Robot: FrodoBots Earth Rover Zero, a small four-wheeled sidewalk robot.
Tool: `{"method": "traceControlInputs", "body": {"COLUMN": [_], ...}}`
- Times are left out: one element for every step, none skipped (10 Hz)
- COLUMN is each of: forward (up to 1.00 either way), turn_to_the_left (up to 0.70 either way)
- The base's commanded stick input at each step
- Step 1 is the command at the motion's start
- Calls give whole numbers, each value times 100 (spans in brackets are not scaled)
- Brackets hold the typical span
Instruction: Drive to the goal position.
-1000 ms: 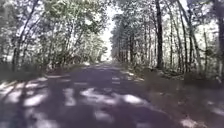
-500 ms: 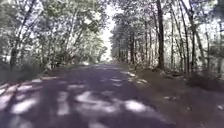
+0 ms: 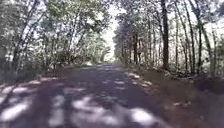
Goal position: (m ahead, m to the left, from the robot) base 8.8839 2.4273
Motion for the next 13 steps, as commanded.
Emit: {"method": "traceControlInputs", "body": {"forward": [45,45,45,45,45,45,45,45,45,45,45,45,45], "turn_to_the_left": [0,0,0,0,0,0,0,0,0,0,0,0,0]}}
